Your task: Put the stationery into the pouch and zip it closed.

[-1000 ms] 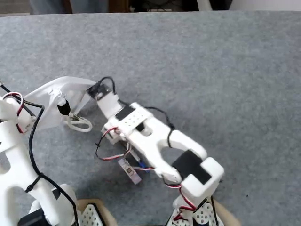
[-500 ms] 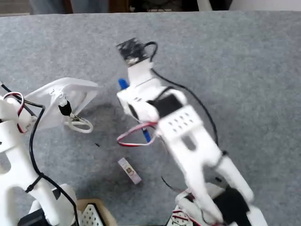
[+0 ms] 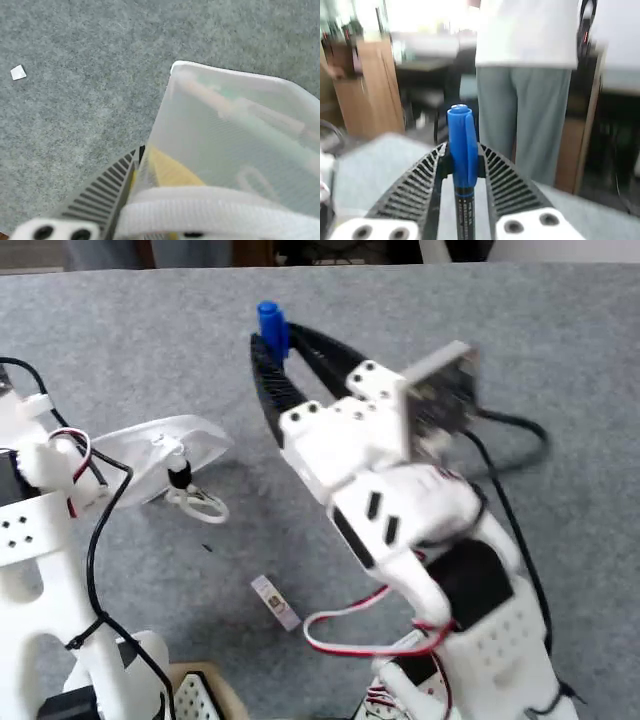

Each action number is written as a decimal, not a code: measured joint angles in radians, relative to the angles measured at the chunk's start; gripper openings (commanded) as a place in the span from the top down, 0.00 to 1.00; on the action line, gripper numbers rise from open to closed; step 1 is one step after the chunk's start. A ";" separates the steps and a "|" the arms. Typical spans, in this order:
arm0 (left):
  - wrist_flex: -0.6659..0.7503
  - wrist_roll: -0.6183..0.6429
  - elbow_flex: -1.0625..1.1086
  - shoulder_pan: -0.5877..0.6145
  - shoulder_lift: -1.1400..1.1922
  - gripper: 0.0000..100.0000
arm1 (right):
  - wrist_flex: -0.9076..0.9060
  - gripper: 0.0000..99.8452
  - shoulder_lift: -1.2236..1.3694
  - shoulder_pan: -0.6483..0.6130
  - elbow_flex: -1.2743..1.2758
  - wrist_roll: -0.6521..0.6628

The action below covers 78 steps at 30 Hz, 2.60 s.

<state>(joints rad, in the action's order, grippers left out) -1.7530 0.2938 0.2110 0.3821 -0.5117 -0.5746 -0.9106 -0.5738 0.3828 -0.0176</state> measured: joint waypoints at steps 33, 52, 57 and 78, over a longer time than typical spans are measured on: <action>-0.005 -0.005 0.002 -0.130 0.002 0.97 | 0.723 0.99 -0.026 -0.328 0.407 0.252; -0.005 -0.005 0.005 -0.130 0.002 0.97 | 0.473 0.99 -0.028 -0.244 0.299 -0.173; -0.005 -0.025 0.009 -0.130 0.000 0.97 | 0.566 0.99 -0.028 -0.232 0.330 -0.175; -0.006 -0.025 0.071 -0.258 -0.245 0.97 | 0.486 0.99 -0.186 -0.206 0.330 -0.175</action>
<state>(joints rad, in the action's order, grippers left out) -1.7591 0.2693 0.2816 0.1243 -0.7572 -0.0882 -1.0963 -0.7795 0.7127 -0.1926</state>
